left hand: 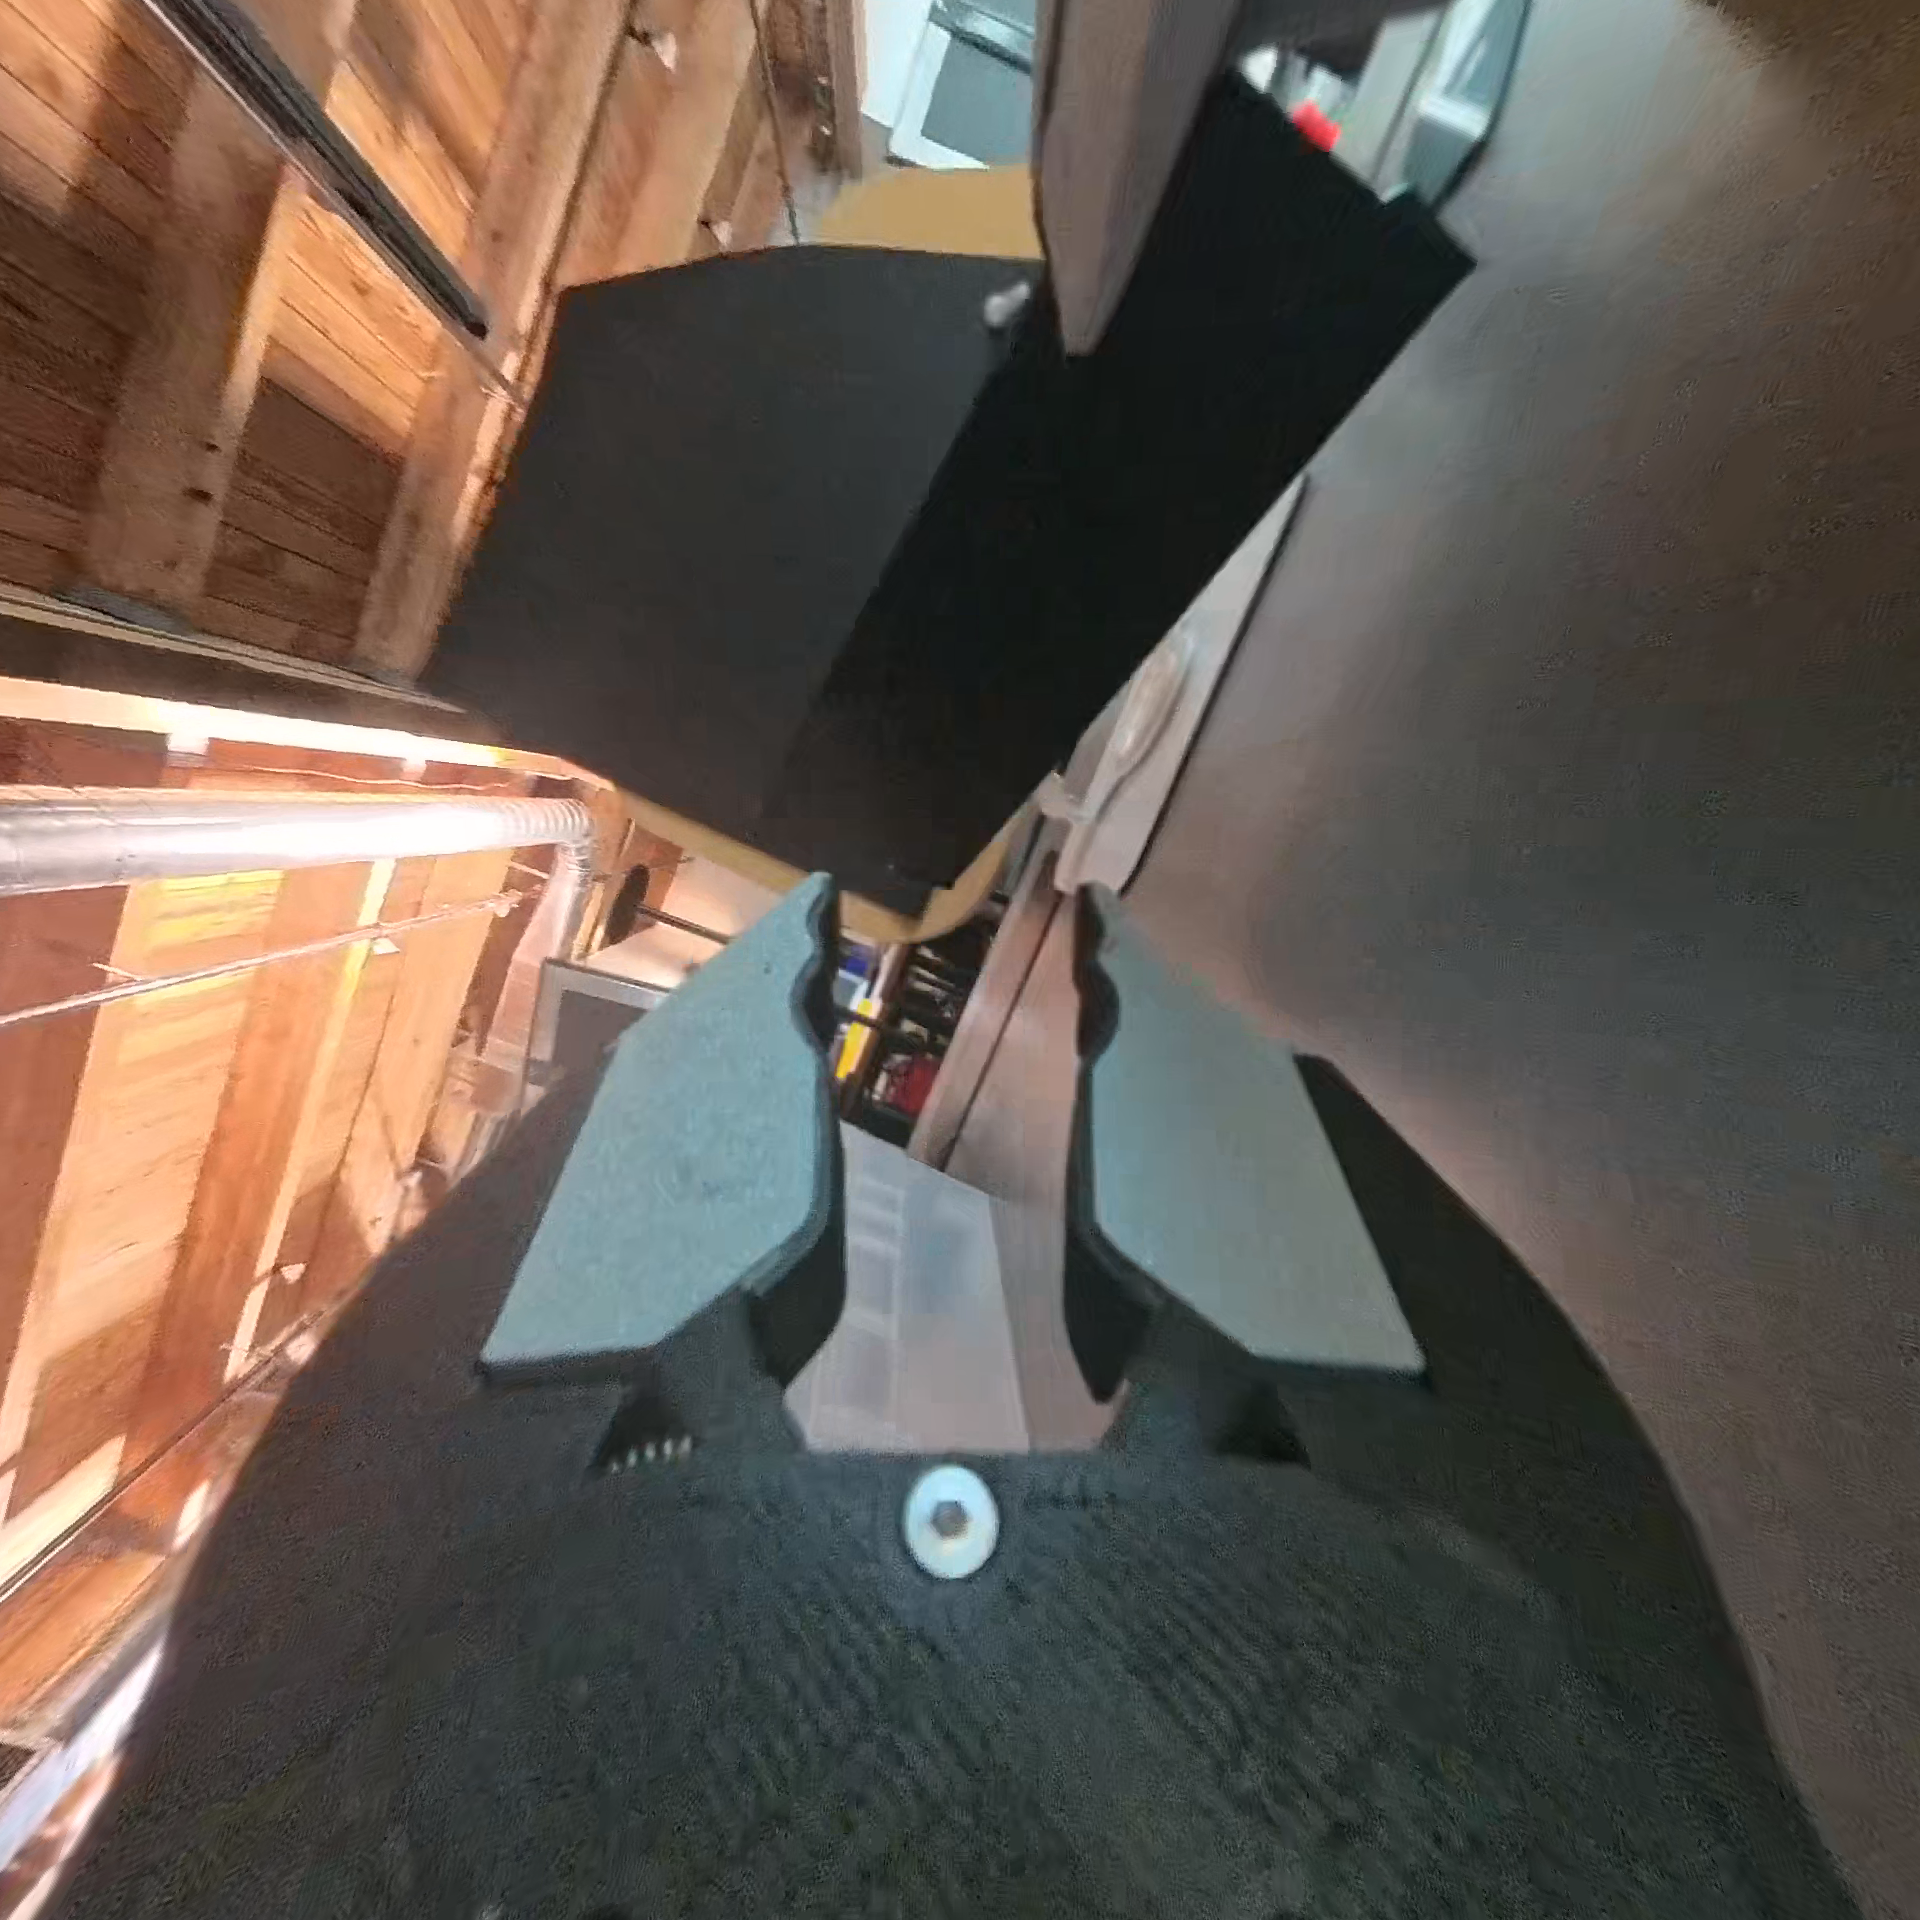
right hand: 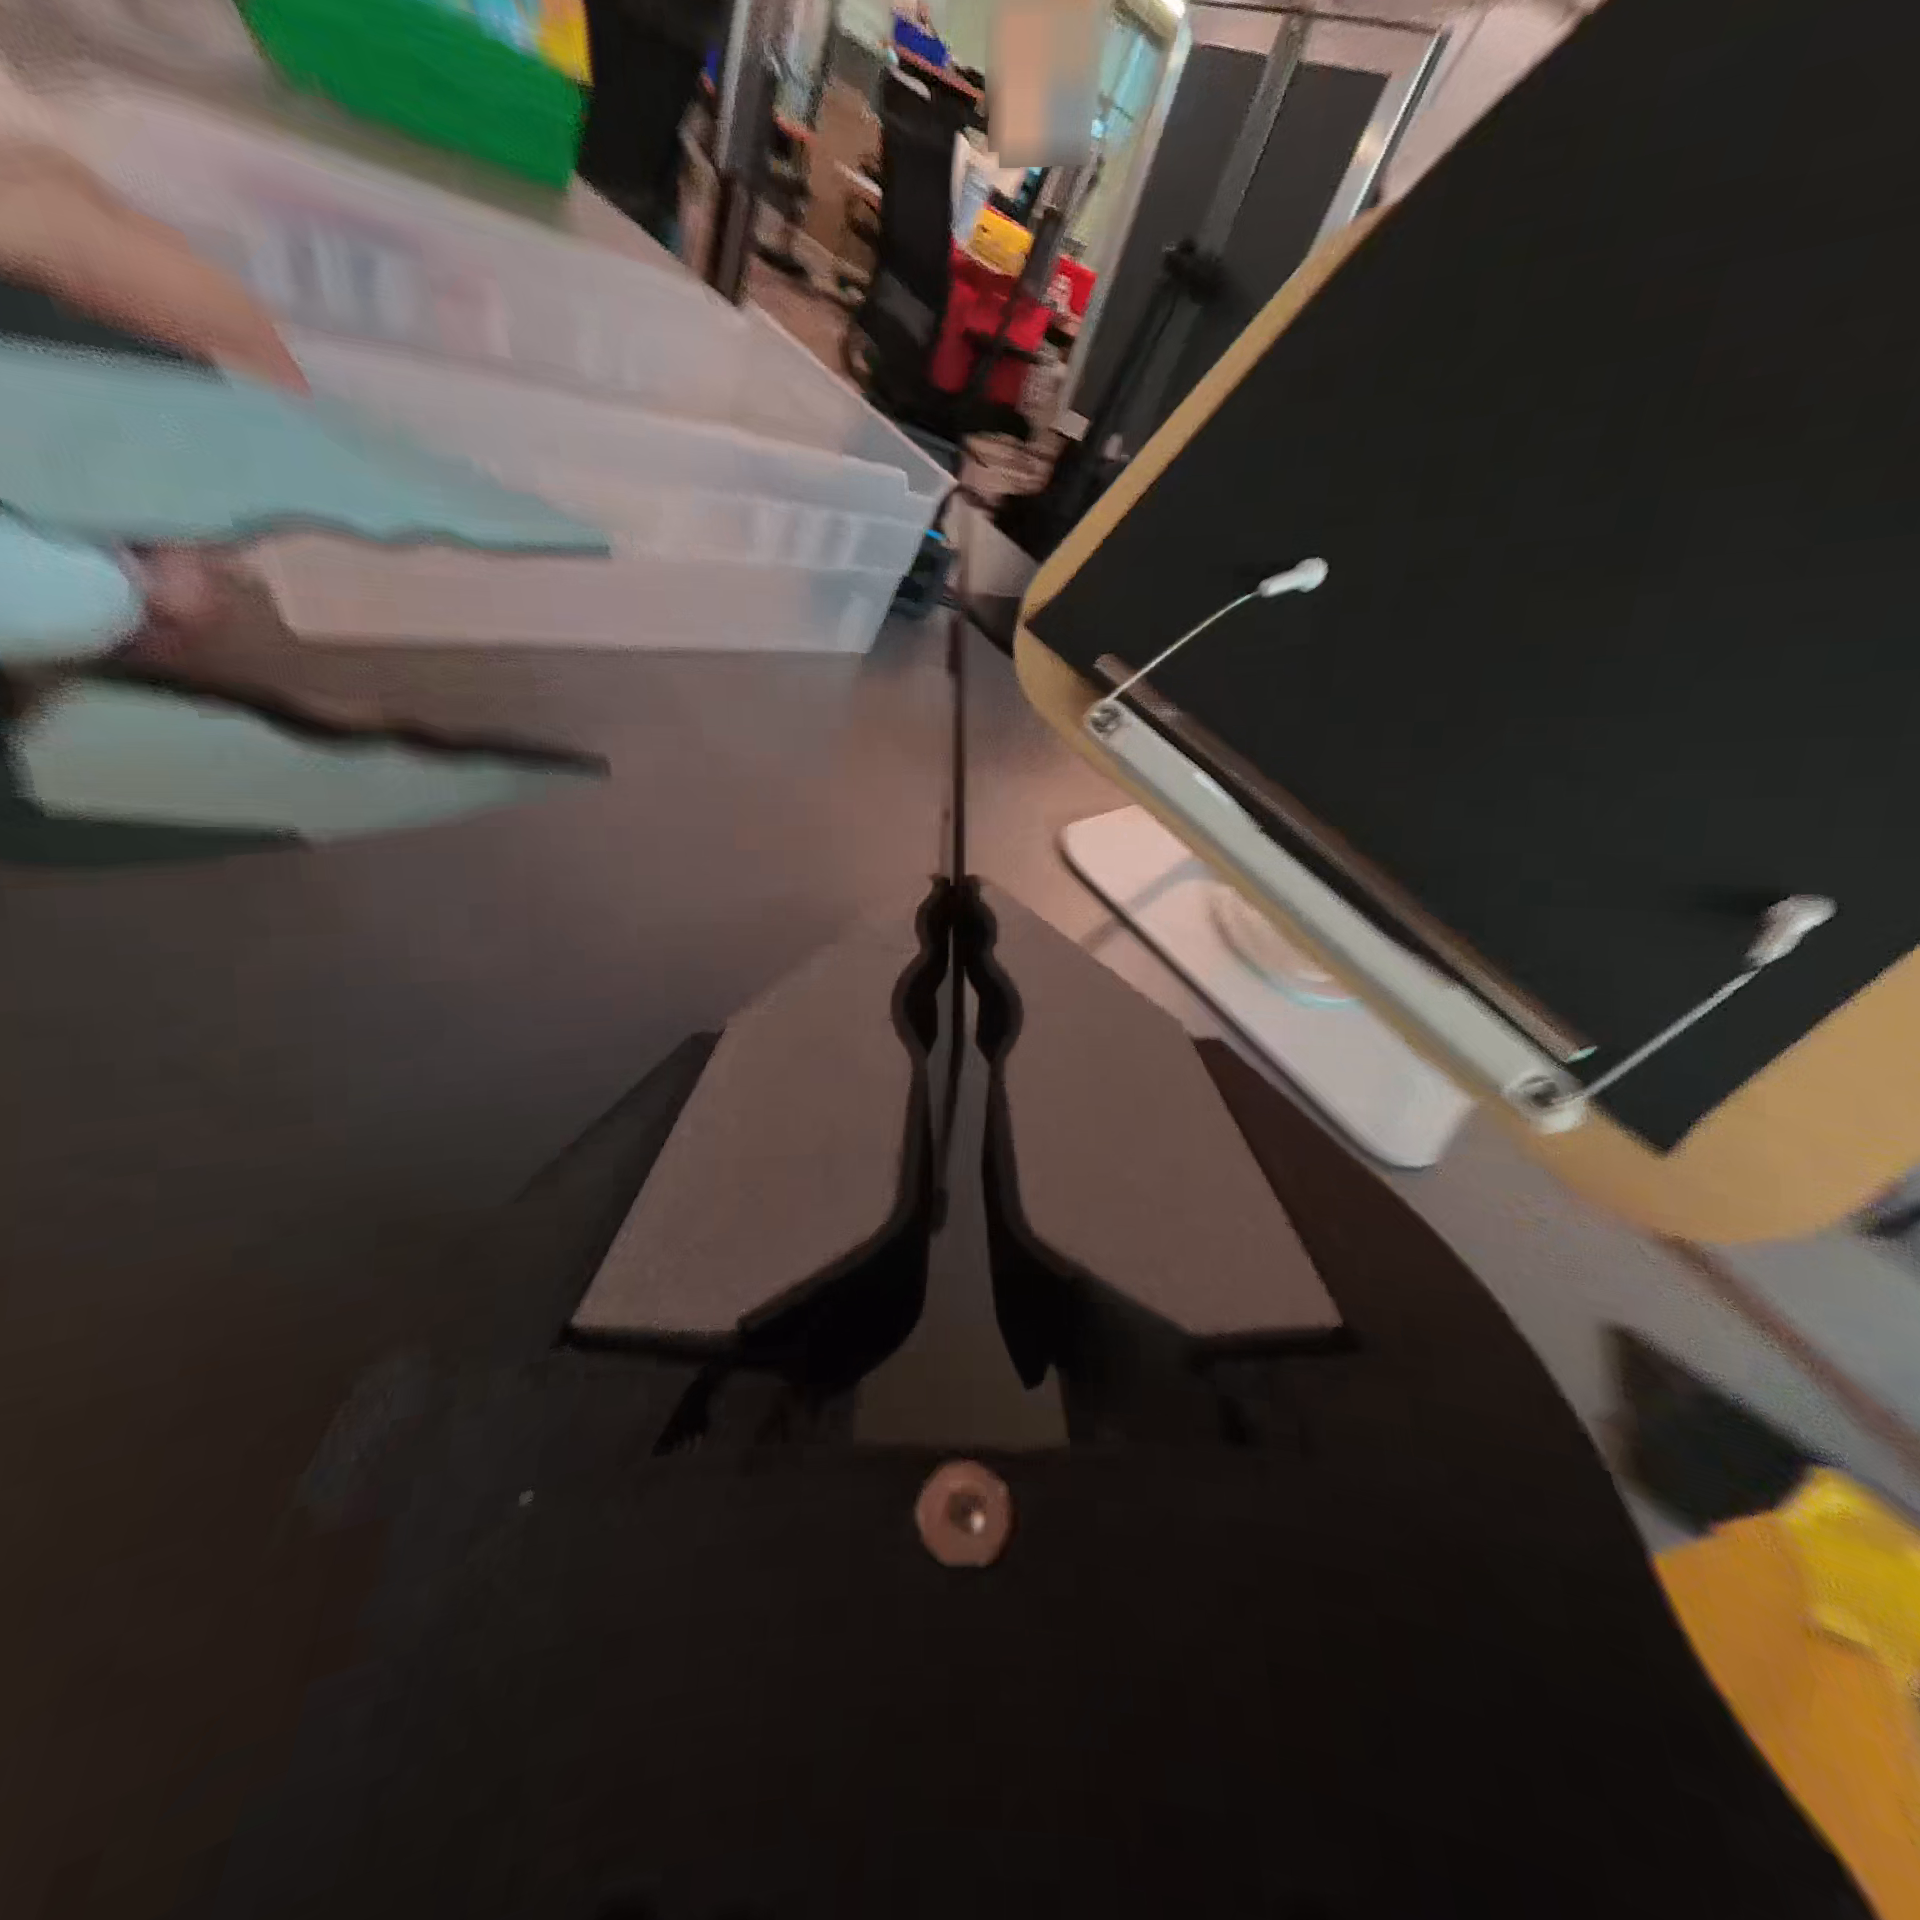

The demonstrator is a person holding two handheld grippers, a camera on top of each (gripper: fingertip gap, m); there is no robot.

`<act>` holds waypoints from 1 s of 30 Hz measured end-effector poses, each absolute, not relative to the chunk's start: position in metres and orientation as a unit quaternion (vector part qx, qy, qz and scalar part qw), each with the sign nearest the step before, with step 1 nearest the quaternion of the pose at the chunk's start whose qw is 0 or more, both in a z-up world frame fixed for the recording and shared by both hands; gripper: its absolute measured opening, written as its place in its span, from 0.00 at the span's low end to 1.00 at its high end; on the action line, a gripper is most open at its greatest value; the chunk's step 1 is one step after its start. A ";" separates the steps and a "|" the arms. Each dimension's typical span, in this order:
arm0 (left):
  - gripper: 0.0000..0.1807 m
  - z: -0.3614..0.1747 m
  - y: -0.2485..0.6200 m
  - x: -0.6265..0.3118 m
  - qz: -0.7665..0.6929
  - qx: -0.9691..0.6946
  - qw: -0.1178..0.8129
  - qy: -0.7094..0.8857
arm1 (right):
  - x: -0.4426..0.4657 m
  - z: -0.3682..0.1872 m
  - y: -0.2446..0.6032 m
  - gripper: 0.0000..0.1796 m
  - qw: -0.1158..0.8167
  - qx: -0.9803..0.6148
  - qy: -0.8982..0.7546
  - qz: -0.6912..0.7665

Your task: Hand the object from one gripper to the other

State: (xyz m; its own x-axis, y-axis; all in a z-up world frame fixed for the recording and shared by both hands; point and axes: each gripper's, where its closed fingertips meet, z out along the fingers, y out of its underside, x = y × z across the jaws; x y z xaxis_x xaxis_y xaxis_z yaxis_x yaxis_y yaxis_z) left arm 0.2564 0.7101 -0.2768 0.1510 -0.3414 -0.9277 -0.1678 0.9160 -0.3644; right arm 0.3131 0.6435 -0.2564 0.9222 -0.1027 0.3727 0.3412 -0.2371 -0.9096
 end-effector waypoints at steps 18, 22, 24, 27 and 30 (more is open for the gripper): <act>0.25 -0.299 0.670 0.258 0.027 -0.069 0.740 0.669 | 0.329 -0.242 0.634 0.00 0.666 -0.656 0.169 0.313; 0.25 -0.302 0.677 0.263 0.070 -0.064 0.741 0.664 | 0.322 -0.238 0.635 0.00 0.651 -0.615 0.182 0.405; 0.19 -0.293 0.683 0.263 0.096 -0.060 0.761 0.639 | 0.313 -0.246 0.640 0.00 0.628 -0.626 0.178 0.426; 0.05 -0.278 0.694 0.259 0.107 -0.073 0.783 0.608 | 0.302 -0.256 0.646 0.05 0.609 -0.660 0.153 0.412; 0.00 -0.268 0.695 0.253 0.020 -0.130 0.776 0.617 | 0.298 -0.246 0.640 0.23 0.620 -0.661 0.113 0.407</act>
